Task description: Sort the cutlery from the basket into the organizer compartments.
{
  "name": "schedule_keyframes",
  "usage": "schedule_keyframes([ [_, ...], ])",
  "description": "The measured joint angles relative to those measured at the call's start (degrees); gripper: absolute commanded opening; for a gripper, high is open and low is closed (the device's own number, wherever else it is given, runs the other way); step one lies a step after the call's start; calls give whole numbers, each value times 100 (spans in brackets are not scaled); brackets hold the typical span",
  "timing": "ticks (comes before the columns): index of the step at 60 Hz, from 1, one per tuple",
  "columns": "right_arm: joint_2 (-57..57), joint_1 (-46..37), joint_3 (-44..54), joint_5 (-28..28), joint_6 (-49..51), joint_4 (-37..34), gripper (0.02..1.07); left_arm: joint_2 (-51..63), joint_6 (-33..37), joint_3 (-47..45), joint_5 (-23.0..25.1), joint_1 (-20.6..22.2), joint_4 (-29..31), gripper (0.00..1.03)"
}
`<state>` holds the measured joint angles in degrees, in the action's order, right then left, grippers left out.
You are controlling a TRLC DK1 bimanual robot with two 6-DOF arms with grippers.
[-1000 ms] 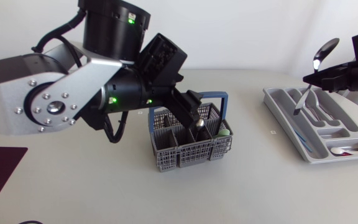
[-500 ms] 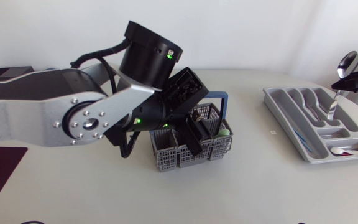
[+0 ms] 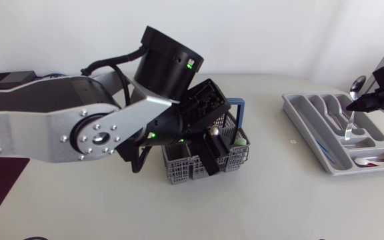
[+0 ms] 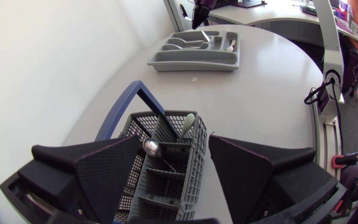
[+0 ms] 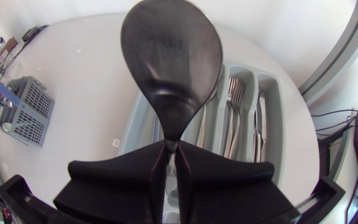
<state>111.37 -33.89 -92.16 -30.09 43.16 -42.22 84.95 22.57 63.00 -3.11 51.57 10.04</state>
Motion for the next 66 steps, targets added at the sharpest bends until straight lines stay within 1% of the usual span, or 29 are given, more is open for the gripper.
schedule_keyframes([
  [12,450,9,-302,103,22,9,8,92,0,2,0,44,4,77],
  [24,555,85,-516,140,17,13,8,118,0,0,0,74,28,77],
  [38,769,269,-1040,208,-72,17,8,203,0,2,0,94,46,77],
  [49,1322,350,-1467,339,-208,17,8,210,20,2,0,101,50,77],
  [66,1963,455,-1843,483,-378,22,8,210,61,2,0,101,63,77],
])
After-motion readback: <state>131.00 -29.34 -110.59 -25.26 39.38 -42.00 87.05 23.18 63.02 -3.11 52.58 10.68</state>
